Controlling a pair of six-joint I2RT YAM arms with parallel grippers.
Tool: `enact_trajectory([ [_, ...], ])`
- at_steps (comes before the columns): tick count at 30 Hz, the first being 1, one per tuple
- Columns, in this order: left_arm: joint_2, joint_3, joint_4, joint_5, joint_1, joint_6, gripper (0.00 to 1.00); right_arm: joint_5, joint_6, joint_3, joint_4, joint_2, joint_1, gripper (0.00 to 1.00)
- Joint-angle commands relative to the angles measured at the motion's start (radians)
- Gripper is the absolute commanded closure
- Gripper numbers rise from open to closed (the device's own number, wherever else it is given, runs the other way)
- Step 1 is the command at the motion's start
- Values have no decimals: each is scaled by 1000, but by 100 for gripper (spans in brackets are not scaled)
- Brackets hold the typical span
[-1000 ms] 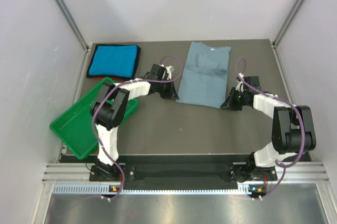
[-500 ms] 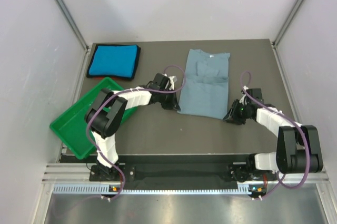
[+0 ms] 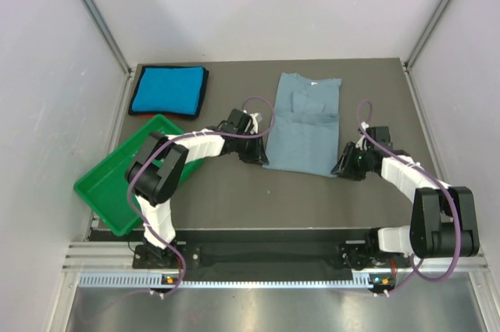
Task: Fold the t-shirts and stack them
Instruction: Fold the tshirt
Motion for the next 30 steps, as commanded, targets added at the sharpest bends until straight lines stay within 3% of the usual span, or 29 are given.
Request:
enact_trajectory([
  [1,-38,14,-15,-9,-4,5,72,-8,-31,44,41,3,4,64],
  [7,-13,40,-9,-6,-4,-4,71,-5,-40,51,70,37,6,67],
  [13,-6,57,-1,5,-4,-10,71,1,-49,41,107,36,6,78],
  [18,-10,58,5,11,-4,-10,82,1,-51,33,122,16,6,77],
  [21,2,64,2,20,-3,-10,77,-3,-49,30,134,25,4,71],
  [24,7,66,4,21,-3,-13,71,-5,-49,30,137,31,4,75],
  [26,5,67,7,23,-3,-15,75,-4,-51,27,141,29,6,81],
  [27,2,67,5,23,-4,-15,79,-3,-49,27,141,22,4,89],
  [28,1,67,5,25,-4,-15,96,-2,-49,27,138,19,6,93],
  [30,-10,64,4,26,-4,-15,100,-3,-52,27,121,-3,6,100],
])
